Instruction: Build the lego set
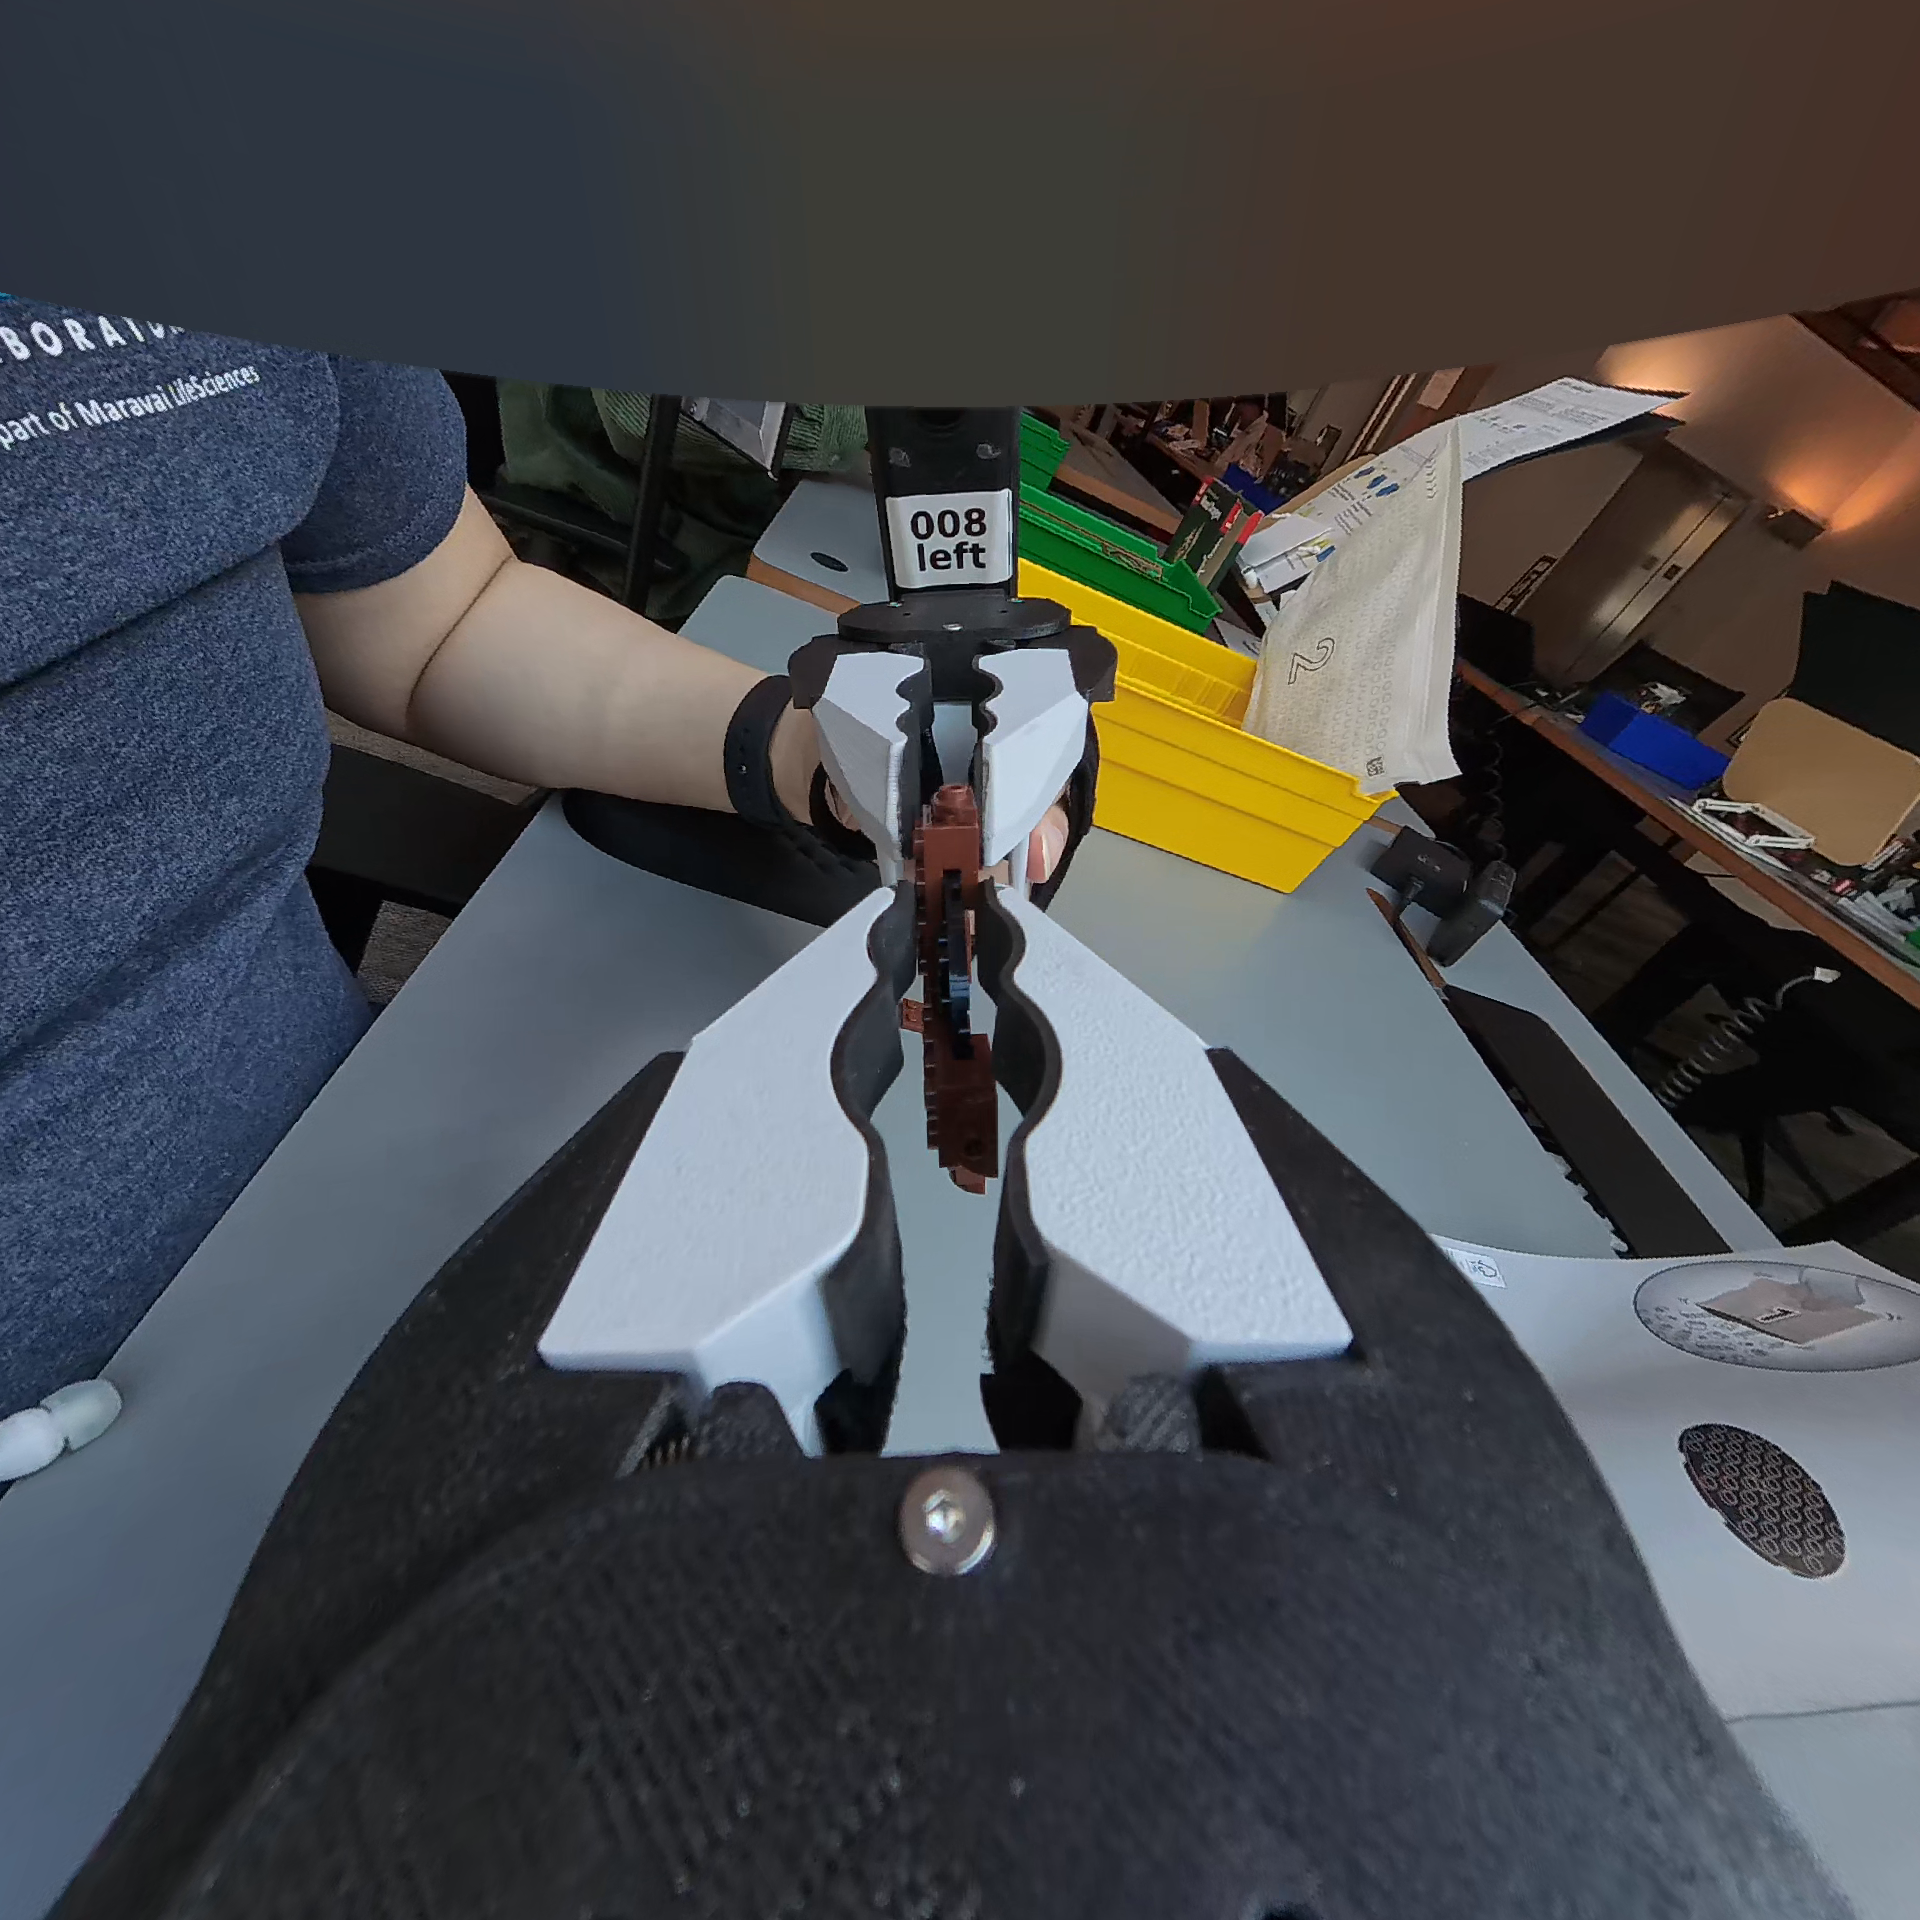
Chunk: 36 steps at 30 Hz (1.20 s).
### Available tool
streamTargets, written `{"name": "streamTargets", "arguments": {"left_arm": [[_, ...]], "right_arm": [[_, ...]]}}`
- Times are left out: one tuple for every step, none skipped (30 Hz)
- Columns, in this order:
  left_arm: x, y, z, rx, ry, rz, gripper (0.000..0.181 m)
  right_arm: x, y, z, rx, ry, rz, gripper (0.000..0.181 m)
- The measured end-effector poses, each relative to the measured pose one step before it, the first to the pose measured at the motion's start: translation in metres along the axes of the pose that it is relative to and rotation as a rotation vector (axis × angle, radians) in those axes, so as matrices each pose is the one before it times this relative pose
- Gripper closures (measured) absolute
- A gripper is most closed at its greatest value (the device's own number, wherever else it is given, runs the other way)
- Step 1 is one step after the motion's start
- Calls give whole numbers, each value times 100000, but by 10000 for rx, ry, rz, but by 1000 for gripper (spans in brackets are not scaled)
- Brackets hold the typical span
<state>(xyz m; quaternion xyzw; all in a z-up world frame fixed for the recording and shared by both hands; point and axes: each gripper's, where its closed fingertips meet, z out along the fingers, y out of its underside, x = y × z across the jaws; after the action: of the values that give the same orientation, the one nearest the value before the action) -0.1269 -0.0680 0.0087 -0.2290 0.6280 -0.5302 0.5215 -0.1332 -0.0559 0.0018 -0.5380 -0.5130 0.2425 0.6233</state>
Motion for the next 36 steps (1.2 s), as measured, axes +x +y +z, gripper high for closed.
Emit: {"name": "streamTargets", "arguments": {"left_arm": [[43,-3,9,7,28,-22,173],[32,5,24,4,16,-6,173],[58,26,34,-7,34,-18,173],[-30,44,20,-24,-19,-51,173],[-94,22,15,-3,-47,-80,173],[-93,32,29,-5,-41,-128,173],[-248,-37,31,49,-149,-161,172],[-353,-84,14,93,-211,-178,172],[-371,110,-11,-34,-202,-180,172],[-417,294,-28,-176,-196,-184,168],[-235,260,4,-167,-67,-216,166],[-67,99,30,-75,39,-263,166],[-77,3,88,-3,7,-267,166],[-221,18,117,-16,-116,-235,166],[-183,52,99,-47,-100,-162,166],[-25,-75,45,21,-17,-85,167],[-44,-223,-17,112,-41,-63,169],[-41,-308,-63,162,-29,-83,170],[-15,-225,-61,101,5,-103,170],[-100,-47,-21,-13,-32,-78,171],[-46,41,2,-59,-24,-10,171],[-125,75,24,-79,-99,27,169],[-215,108,18,-86,-155,19,169],[-140,115,20,-83,-77,-34,169],[49,40,11,-37,59,-89,171],[18,9,9,-11,39,-76,172],[-54,44,-4,-25,-9,-21,172],[-75,103,-2,-60,-29,4,172],[-13,74,-24,-86,7,24,172],[24,13,-17,-102,28,51,172],[81,-78,-30,-69,33,92,172],[96,-149,-27,1,30,57,172],[44,-135,-4,28,26,-79,173],[25,-42,15,6,60,-181,172],[-35,44,-11,-15,69,-186,173],[-224,107,-41,-34,-42,-139,173]], "right_arm": [[4,13,-33,-37,5,-20,172],[-38,7,-27,-24,6,-63,172],[-83,57,-33,-51,-53,1,172],[128,63,-28,-47,64,10,172],[48,43,-2,37,-13,27,172],[106,43,-29,61,-78,265,172],[289,-93,-59,214,-4,359,171],[269,-209,-100,339,-49,403,171],[348,-433,-214,466,-3,410,171],[318,-454,-241,450,-44,431,171],[186,-127,-170,195,-158,515,171],[341,-21,-119,145,-6,388,171],[211,-30,-79,151,-42,299,171],[-33,17,-4,87,-191,350,171],[35,-26,38,106,-105,275,171],[111,97,52,37,-46,222,171],[152,233,68,-66,-4,180,171],[148,204,72,-48,22,110,171],[70,88,68,10,-6,99,171],[39,-22,34,61,-21,118,171],[90,17,29,32,-2,107,171],[174,83,26,-18,72,45,172],[51,86,46,-28,22,-43,172],[37,75,41,-27,32,-32,171],[39,-2,1,23,34,-39,172],[23,9,7,8,9,0,172],[80,38,-9,-19,56,-19,172],[79,72,-7,-41,77,-76,172],[1,51,10,-26,23,-46,172],[-52,-27,23,21,-14,-4,172],[-130,-110,43,72,-61,-8,171],[-152,-170,29,99,-74,-17,172],[-58,-126,14,66,-37,-7,171],[-58,-21,-20,12,-67,8,171],[-70,87,-6,-67,-67,6,168],[78,154,1,-126,43,-10,162]]}}
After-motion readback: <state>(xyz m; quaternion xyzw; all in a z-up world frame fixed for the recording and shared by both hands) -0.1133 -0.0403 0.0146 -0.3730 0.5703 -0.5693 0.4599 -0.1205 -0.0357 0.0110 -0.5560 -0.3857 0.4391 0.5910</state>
